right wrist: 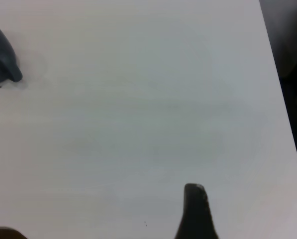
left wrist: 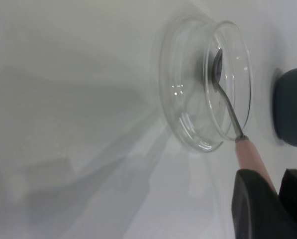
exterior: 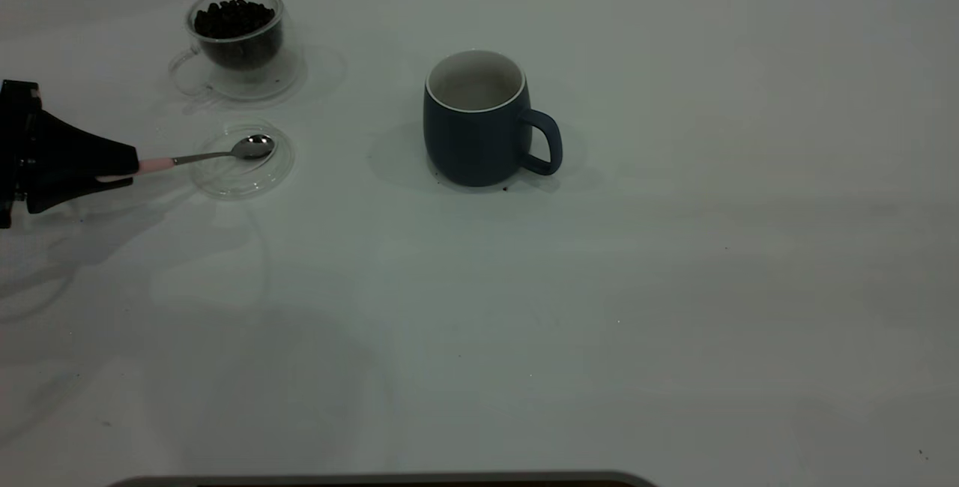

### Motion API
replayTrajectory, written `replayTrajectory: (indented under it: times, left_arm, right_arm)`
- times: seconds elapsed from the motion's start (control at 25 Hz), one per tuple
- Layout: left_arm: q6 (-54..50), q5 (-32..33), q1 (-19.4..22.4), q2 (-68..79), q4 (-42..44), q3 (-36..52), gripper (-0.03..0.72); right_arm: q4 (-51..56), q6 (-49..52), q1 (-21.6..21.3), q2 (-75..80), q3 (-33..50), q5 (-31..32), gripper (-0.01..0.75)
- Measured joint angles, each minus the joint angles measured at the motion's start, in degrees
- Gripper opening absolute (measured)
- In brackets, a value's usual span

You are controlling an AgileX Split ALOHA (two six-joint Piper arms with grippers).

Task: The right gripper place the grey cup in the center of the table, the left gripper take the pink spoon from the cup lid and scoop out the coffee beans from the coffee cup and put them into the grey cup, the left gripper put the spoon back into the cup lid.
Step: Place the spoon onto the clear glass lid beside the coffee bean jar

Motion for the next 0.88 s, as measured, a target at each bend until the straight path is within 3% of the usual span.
replayTrajectory:
  times: [0.88]
  left_arm:
    - [0.7,-0.4,-1.5,1.5,-2.3,0.0,0.138]
  right_arm:
    - [0.0,0.1,0.0,0.0,0.0,0.0,0.591]
